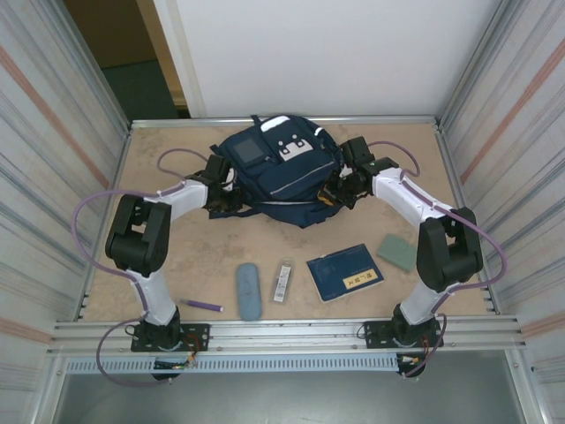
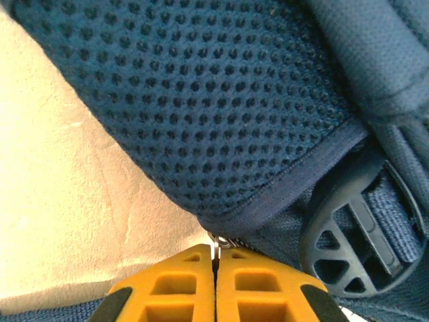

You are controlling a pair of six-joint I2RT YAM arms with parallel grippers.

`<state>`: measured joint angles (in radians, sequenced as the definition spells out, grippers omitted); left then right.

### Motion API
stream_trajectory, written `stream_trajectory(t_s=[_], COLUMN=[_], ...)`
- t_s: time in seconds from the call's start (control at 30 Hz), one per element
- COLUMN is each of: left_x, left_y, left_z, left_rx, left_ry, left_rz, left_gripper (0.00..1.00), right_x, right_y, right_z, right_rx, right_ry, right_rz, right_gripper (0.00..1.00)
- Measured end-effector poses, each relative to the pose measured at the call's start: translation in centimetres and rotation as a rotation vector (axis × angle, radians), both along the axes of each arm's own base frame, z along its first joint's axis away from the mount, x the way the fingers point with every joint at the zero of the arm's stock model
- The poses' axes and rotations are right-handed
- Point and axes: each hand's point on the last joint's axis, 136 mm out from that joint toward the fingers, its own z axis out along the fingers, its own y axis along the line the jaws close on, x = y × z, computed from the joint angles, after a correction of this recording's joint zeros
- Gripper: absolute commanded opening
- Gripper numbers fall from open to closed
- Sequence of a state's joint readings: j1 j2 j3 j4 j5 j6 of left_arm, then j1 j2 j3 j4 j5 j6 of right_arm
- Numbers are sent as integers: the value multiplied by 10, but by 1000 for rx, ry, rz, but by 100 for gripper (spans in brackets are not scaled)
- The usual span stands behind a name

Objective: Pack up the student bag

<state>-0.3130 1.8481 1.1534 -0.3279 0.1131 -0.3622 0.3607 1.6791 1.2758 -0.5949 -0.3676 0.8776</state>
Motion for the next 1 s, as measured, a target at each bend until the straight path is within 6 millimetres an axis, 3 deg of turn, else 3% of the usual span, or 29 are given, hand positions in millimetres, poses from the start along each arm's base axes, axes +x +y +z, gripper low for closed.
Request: stream_trajectory(t_s=[0.07, 0.17, 0.23, 0.3, 0.4, 0.5, 0.6, 0.67, 0.8, 0.9, 1.0], left_x=[3, 4, 2, -1, -13, -48, -94, -105, -71, -37, -15], left_y=[7, 22, 29, 26, -19, -106, -191, -221, -244, -247, -246], left_z=[2, 5, 19, 41, 89, 123, 131, 122, 99, 85, 81], left_rx=[9, 22, 20, -13, -79, -9, 80, 117, 175, 233, 261], left_ry=[3, 7, -14, -59, -189, -359, -514, -541, -539, -537, -535], left_rz=[45, 112, 140, 112, -148, -558, -930, -1052, -1085, -1029, -962], left_gripper=[40, 47, 47, 47, 51, 60, 62, 62, 62, 61, 62], right_x=[-1, -5, -9, -12, -19, -30, -34, -34, -41, -55, -70], right_y=[-1, -3, -3, -3, -7, -22, -46, -66, -113, -143, -153], right_z=[-4, -14, -18, -19, -15, 3, 38, 64, 92, 93, 93], right_rx=[-6, -15, -22, -27, -46, -90, -153, -190, -257, -309, -327], right_ry=[2, 10, 17, 11, -31, -117, -251, -343, -449, -468, -492], right_rz=[-1, 5, 20, 39, 61, 53, 5, -53, -183, -254, -254], right_gripper=[7, 18, 32, 54, 65, 71, 76, 76, 78, 81, 83])
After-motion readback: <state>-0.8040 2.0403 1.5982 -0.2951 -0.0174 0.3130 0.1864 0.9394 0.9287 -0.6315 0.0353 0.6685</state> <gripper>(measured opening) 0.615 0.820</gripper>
